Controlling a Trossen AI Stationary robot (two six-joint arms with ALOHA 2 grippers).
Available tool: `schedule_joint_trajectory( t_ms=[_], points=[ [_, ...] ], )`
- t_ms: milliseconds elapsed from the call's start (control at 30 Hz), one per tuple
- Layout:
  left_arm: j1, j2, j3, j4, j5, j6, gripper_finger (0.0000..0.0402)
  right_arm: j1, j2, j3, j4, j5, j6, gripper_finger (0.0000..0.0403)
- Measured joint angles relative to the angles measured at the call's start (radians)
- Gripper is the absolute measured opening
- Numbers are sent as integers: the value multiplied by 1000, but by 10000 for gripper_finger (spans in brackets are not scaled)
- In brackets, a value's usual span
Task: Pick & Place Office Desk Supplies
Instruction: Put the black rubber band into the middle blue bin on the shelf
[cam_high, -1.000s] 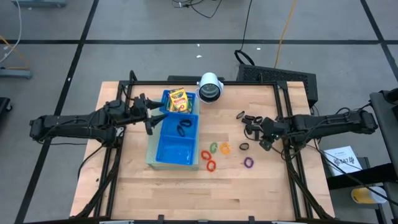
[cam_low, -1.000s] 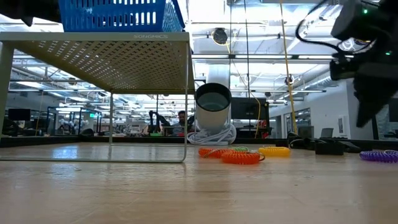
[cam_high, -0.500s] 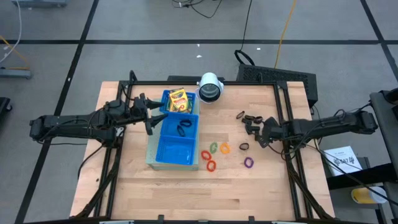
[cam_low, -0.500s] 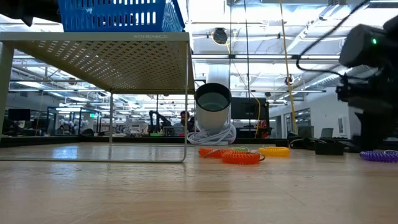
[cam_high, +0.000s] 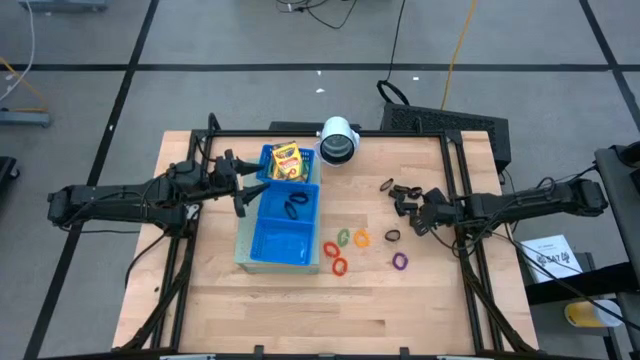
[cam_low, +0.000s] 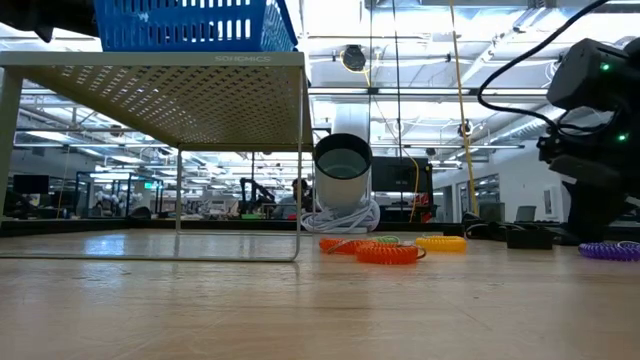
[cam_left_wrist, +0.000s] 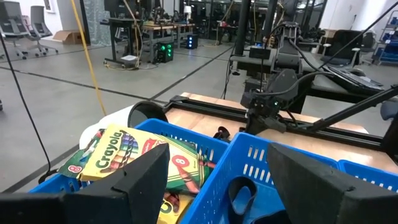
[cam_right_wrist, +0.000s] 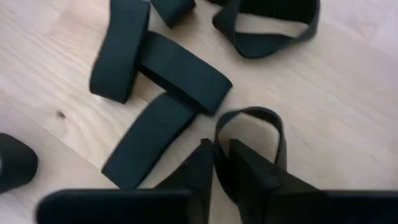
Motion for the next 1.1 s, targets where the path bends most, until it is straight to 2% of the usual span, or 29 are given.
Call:
schedule_joint_trajectory(
  t_ms=[100,300,400,500,667,767,933,1100],
  points=[
    [0,0,0,0,0,-3,274,0,0,-1,33,7,-16,6],
    [-1,0,0,32,1,-67,274,0,3,34,83,44,-24,3],
    [-1,0,0,40,1,-75,273,2,0,68,161,93,-105,3],
    [-1,0,0,47,1,-75,273,2,1,78,345,114,-270,2],
    [-2,12,0,64,1,-82,274,2,3,81,758,113,-578,3],
    [-2,33,0,93,1,-103,273,2,4,81,955,93,-707,2],
    [-2,103,1,155,2,-107,274,0,31,82,1207,5,-804,2],
    [-14,180,1,282,21,-120,274,0,120,83,1373,-75,-830,2]
  ],
)
